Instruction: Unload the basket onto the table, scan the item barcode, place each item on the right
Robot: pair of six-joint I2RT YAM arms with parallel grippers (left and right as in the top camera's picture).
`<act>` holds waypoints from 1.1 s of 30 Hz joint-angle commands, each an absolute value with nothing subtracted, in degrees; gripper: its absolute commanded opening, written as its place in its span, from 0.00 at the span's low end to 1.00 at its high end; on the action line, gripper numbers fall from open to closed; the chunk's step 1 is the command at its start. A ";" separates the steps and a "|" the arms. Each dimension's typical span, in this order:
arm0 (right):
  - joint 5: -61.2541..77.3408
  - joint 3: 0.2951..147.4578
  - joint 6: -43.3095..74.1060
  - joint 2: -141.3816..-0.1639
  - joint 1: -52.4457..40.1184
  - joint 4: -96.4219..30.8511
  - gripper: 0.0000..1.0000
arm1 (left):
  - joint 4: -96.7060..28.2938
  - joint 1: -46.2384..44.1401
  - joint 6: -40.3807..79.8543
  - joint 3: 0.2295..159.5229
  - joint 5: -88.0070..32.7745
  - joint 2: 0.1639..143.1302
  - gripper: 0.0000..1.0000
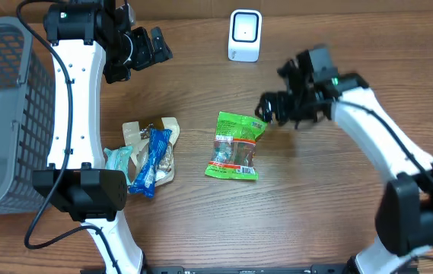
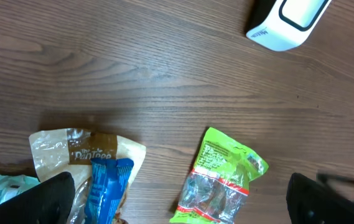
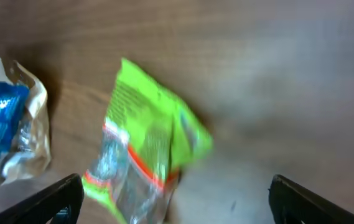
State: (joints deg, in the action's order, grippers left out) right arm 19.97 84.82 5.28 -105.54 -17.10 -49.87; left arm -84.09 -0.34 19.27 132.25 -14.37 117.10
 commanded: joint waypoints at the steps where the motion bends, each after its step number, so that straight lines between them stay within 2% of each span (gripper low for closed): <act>1: 19.09 98.41 -9.87 -115.81 -19.62 -55.99 0.96 | -83.99 -0.40 17.98 133.27 -14.44 116.14 1.00; 4: 19.09 109.45 -20.29 -125.23 -21.30 -64.79 0.97 | -83.99 -0.40 17.98 133.27 -14.44 116.14 1.00; 7: 19.90 110.96 -24.51 -129.54 -21.32 -66.78 0.97 | -83.99 -0.40 17.98 133.27 -14.41 116.14 1.00; 12: 27.11 110.69 -26.15 -132.35 -21.45 -67.51 0.97 | -83.99 -0.40 17.98 133.27 -14.44 116.14 1.00; 18: 33.58 110.63 -26.87 -132.75 -23.42 -72.88 0.90 | -83.99 -0.40 17.98 133.27 -14.44 116.14 1.00; 19: 33.08 110.28 -26.85 -132.75 -24.36 -74.54 0.84 | -83.99 -0.40 17.98 133.27 -14.44 116.14 1.00; 20: 32.77 109.78 -26.85 -132.75 -24.80 -74.78 0.82 | -83.99 -0.40 17.98 133.27 -14.44 116.14 1.00; 23: 29.93 107.53 -24.12 -132.75 -25.71 -73.76 0.64 | -83.99 -0.40 17.98 133.27 -14.44 116.14 1.00; 26: 27.88 105.80 -15.31 -132.75 -25.76 -70.91 0.41 | -83.99 -0.40 17.98 133.27 -14.44 116.14 1.00; 29: 24.86 105.80 -2.33 -132.75 -24.84 -68.01 0.07 | -83.99 -0.40 17.98 133.27 -14.44 116.14 1.00; 30: 23.73 105.80 0.03 -132.75 -24.60 -67.59 0.04 | -83.99 -0.40 17.98 133.27 -14.44 116.14 1.00; 33: 19.79 105.80 7.66 -132.75 -23.40 -67.57 0.04 | -83.99 -0.40 17.98 133.27 -14.44 116.14 1.00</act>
